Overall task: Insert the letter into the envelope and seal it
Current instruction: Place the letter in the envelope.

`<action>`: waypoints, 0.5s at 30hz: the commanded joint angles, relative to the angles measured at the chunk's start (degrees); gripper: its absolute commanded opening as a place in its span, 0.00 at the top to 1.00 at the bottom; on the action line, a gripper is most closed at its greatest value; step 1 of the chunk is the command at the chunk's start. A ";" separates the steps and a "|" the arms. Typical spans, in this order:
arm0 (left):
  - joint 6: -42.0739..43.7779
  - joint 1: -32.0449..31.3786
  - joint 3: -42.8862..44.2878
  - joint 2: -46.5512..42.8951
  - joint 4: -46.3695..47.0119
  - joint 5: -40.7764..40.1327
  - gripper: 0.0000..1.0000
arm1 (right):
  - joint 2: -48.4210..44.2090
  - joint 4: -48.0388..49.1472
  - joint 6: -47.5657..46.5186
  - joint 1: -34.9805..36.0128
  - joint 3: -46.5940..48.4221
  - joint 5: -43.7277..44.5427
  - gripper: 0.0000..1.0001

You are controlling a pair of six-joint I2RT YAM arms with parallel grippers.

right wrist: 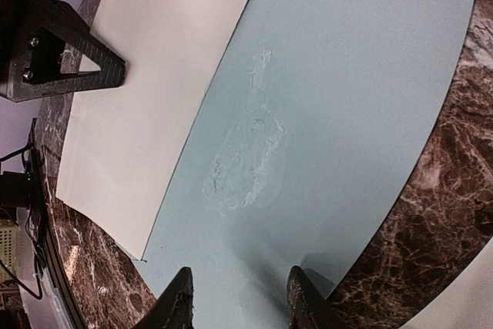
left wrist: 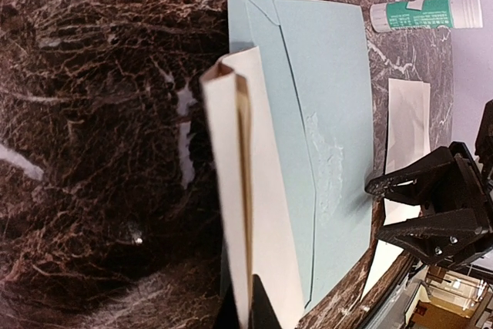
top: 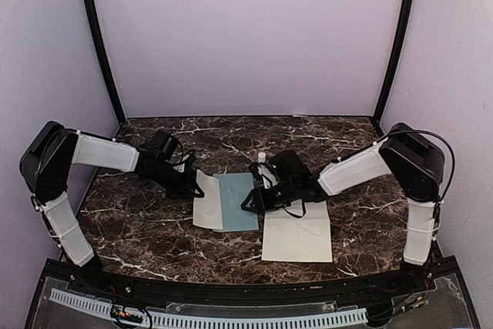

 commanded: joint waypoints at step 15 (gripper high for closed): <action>-2.23 0.31 -2.45 1.75 5.01 1.71 1.00 | 1.55 -0.29 0.54 0.38 1.25 0.45 0.63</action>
